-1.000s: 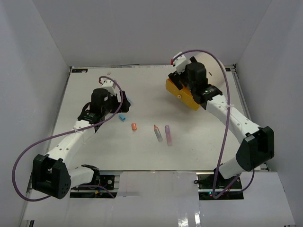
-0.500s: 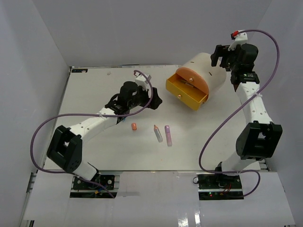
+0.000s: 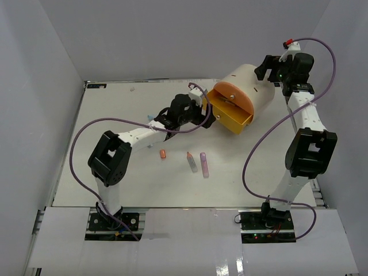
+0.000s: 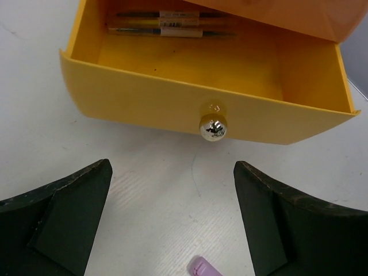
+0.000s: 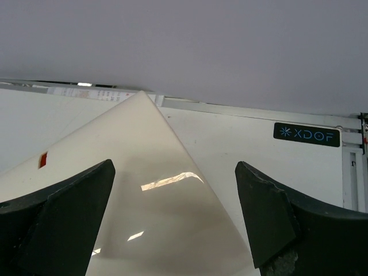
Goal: Sort the stationery into containers
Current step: Close the drawer in the storage box, then open the drawer in the storage box.
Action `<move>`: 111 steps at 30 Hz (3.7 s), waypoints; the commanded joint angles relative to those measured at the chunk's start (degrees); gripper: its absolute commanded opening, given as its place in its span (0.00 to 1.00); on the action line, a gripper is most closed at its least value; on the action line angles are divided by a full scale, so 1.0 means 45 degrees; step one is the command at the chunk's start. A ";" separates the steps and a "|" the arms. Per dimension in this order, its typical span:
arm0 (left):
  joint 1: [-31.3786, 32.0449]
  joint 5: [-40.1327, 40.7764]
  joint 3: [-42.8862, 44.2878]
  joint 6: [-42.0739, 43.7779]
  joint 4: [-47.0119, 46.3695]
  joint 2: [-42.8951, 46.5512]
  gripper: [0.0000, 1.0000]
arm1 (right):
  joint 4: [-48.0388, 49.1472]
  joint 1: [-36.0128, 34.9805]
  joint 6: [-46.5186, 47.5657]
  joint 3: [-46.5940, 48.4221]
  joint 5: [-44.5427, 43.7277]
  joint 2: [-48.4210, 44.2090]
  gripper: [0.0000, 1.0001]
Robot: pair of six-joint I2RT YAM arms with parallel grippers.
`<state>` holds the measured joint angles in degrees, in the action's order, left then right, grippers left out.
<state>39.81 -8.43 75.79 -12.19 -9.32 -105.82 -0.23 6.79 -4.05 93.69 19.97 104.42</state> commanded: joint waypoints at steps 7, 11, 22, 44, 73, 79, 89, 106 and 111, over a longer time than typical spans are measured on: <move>0.0255 -0.0198 0.1985 0.0755 -0.1248 -0.1853 0.96 | 0.0754 -0.0024 -0.0017 0.0020 0.1305 0.0174 0.92; 0.0293 -0.0412 0.2688 0.0852 -0.1853 -0.2635 0.95 | 0.0735 -0.0024 -0.0017 -0.0019 0.1481 0.0330 0.93; 0.0371 -0.1076 0.4290 0.0579 -0.4117 -0.4549 0.94 | 0.0422 -0.0024 -0.0075 -0.0234 0.1930 0.0545 0.95; 0.0411 -0.1448 0.3277 0.0755 -0.5234 -0.4416 0.98 | 0.0422 0.0074 0.0198 -0.0312 0.1462 0.0311 0.95; 0.0430 -0.1975 0.5754 0.0735 -0.4354 -0.7519 0.70 | 0.0539 0.0094 0.0198 -0.0312 0.1540 0.0272 0.95; 0.0450 -0.2034 0.5912 0.0580 -0.4451 -0.7793 0.63 | 0.0539 0.0113 0.0198 -0.0312 0.1559 0.0291 0.95; 0.0450 -0.1995 0.6204 0.0364 -0.4726 -0.8066 0.58 | 0.0578 0.0113 0.0198 -0.0371 0.1578 0.0350 0.95; 0.0450 -0.1917 0.4374 0.0266 -0.5447 -0.7209 0.15 | 0.0637 0.0113 0.0237 -0.0468 0.1403 0.0350 0.95; 0.0450 -0.1839 0.3023 0.0345 -0.5721 -0.6155 0.13 | 0.0637 0.0113 0.0257 -0.0410 0.1325 0.0369 0.95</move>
<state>41.54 -16.38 92.66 -11.35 -35.75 -139.13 3.22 7.35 -3.97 92.44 26.30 106.54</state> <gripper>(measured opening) 0.359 0.952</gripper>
